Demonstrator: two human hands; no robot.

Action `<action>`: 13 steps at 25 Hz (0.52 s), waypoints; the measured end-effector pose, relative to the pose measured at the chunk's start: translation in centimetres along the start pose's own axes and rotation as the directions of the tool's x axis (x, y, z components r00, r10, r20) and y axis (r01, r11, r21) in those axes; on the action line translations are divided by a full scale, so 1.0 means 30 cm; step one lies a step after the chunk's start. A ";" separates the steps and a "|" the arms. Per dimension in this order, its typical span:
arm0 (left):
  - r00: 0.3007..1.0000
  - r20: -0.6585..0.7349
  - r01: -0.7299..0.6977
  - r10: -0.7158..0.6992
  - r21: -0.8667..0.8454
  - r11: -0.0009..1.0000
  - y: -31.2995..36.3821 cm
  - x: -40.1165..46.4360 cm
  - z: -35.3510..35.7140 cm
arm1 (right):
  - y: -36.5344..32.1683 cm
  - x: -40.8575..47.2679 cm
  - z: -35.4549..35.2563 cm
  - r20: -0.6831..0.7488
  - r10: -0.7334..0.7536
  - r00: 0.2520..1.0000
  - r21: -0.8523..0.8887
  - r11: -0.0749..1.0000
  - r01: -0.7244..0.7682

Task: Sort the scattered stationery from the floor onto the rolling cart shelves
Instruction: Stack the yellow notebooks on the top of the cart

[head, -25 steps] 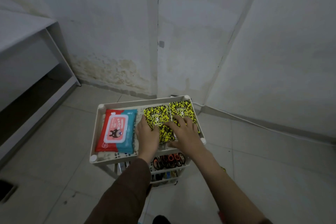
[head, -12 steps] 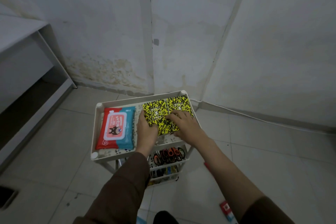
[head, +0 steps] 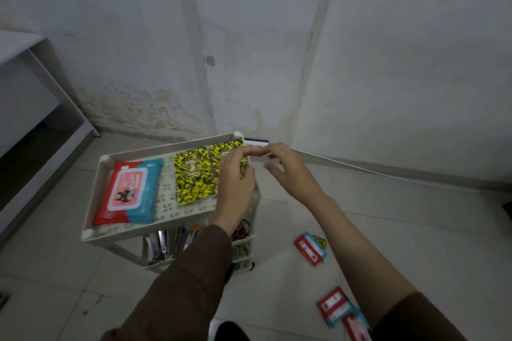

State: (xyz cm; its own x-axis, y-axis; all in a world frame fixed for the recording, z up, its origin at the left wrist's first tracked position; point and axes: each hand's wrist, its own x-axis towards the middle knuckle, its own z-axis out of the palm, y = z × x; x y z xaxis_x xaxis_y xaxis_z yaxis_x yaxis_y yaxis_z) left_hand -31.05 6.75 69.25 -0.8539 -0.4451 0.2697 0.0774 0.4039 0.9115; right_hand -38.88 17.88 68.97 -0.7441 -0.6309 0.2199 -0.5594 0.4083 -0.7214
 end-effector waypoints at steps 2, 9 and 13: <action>0.999 0.031 0.011 -0.009 -0.048 0.999 0.022 -0.019 0.119 | 0.098 -0.062 -0.095 -0.070 0.075 0.995 0.073 0.995 -0.069; 0.946 0.200 0.269 -0.256 -0.038 0.962 -0.082 -0.180 0.522 | 0.507 -0.379 -0.314 -0.126 0.419 0.899 0.184 0.901 -0.394; 0.874 0.336 0.352 -0.351 0.061 0.934 -0.236 -0.234 0.727 | 0.764 -0.523 -0.318 -0.146 0.552 0.821 0.215 0.828 -0.518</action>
State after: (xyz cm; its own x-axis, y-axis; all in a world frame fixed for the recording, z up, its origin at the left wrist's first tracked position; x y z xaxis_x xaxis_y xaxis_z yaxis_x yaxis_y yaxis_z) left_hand -36.82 24.44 54.14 -0.9465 -0.2617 -0.1885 -0.2592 0.2695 0.9275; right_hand -43.52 43.42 55.27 -0.9729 -0.1965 -0.1218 0.0010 0.5234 -0.8521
